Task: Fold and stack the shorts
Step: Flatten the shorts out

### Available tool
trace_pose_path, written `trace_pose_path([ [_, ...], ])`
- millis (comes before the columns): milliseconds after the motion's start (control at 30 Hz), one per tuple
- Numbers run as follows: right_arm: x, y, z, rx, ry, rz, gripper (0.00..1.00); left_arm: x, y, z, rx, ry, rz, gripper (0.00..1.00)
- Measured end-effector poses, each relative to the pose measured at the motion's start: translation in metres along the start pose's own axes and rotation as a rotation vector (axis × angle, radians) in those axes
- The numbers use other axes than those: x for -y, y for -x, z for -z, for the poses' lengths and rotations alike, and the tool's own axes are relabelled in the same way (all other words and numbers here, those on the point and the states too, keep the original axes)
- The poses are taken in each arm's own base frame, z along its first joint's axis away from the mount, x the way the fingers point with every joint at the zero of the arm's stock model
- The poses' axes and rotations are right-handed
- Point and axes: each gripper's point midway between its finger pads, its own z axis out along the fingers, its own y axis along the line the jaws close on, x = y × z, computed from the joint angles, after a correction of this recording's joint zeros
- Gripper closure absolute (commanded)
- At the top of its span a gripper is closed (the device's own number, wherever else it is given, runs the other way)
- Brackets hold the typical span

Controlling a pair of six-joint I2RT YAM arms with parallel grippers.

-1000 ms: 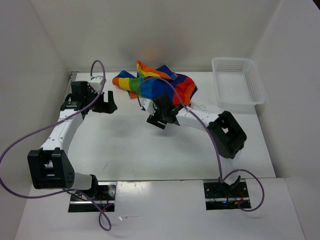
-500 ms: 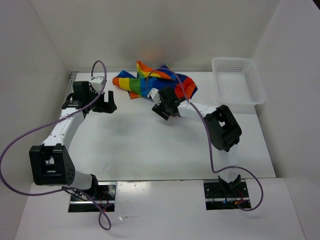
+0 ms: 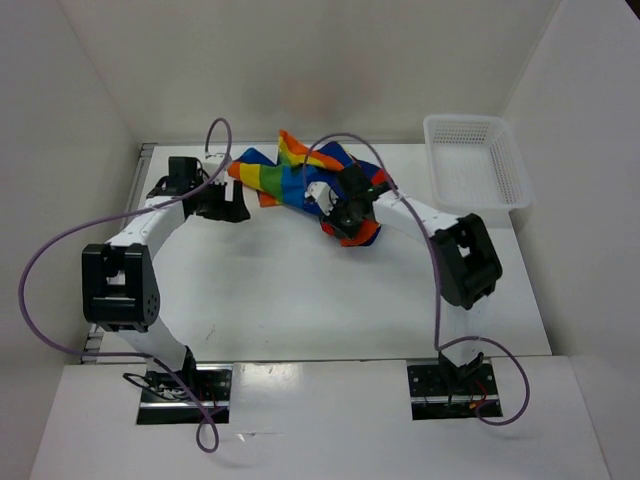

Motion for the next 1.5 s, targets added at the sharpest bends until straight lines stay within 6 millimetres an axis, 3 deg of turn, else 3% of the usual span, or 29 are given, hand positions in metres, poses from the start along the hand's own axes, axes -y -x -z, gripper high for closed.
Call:
trace_pose_path([
  [100, -0.012, 0.025, 0.054, 0.128, 0.122, -0.005, 1.00, 0.013, -0.009, -0.013, -0.039, -0.020, -0.018, 0.05],
  [233, 0.003, 0.043, 0.155, 0.333, 0.104, -0.032, 1.00, 0.032, -0.022, -0.032, -0.088, -0.038, -0.056, 0.05],
  [300, 0.011, 0.040, 0.186, 0.391, 0.060, -0.041, 1.00, 0.039, -0.031, -0.044, -0.117, -0.048, -0.068, 0.05],
  [333, 0.008, 0.036, 0.193, 0.402, 0.057, -0.044, 1.00, 0.039, -0.035, -0.050, -0.130, -0.047, -0.070, 0.05],
  [433, -0.009, 0.025, 0.186, 0.384, 0.109, -0.054, 1.00, 0.037, -0.043, -0.068, -0.168, -0.037, -0.073, 0.03],
  [567, -0.020, 0.007, 0.158, 0.310, 0.180, -0.095, 1.00, 0.037, -0.038, -0.080, -0.175, -0.048, -0.075, 0.05],
  [733, -0.019, 0.002, 0.146, 0.285, 0.196, -0.110, 1.00, 0.056, -0.022, -0.076, -0.159, -0.139, -0.075, 0.13],
  [833, -0.018, 0.002, 0.145, 0.285, 0.194, -0.110, 1.00, 0.066, -0.028, -0.072, -0.187, -0.181, -0.063, 0.15],
  [900, -0.018, 0.002, 0.143, 0.281, 0.197, -0.113, 1.00, 0.072, -0.032, -0.068, -0.203, -0.200, -0.056, 0.20],
  [933, -0.018, 0.002, 0.141, 0.279, 0.198, -0.115, 1.00, 0.074, -0.033, -0.066, -0.209, -0.207, -0.054, 0.25],
  [1033, -0.017, 0.000, 0.136, 0.270, 0.204, -0.120, 1.00, 0.080, -0.033, -0.063, -0.215, -0.212, -0.059, 0.62],
  [1100, -0.016, 0.000, 0.135, 0.270, 0.203, -0.120, 1.00, 0.083, -0.035, -0.063, -0.223, -0.208, -0.069, 0.74],
  [1133, -0.016, 0.001, 0.135, 0.272, 0.201, -0.119, 1.00, 0.084, -0.037, -0.063, -0.230, -0.204, -0.074, 0.68],
  [1167, -0.016, 0.001, 0.135, 0.274, 0.200, -0.118, 1.00, 0.086, -0.040, -0.063, -0.241, -0.201, -0.075, 0.55],
  [1233, -0.014, 0.001, 0.135, 0.274, 0.194, -0.117, 1.00, 0.088, -0.046, -0.062, -0.265, -0.201, -0.081, 0.19],
  [1500, -0.010, 0.001, 0.134, 0.270, 0.174, -0.114, 1.00, 0.079, -0.081, -0.056, -0.381, -0.095, -0.081, 0.08],
])
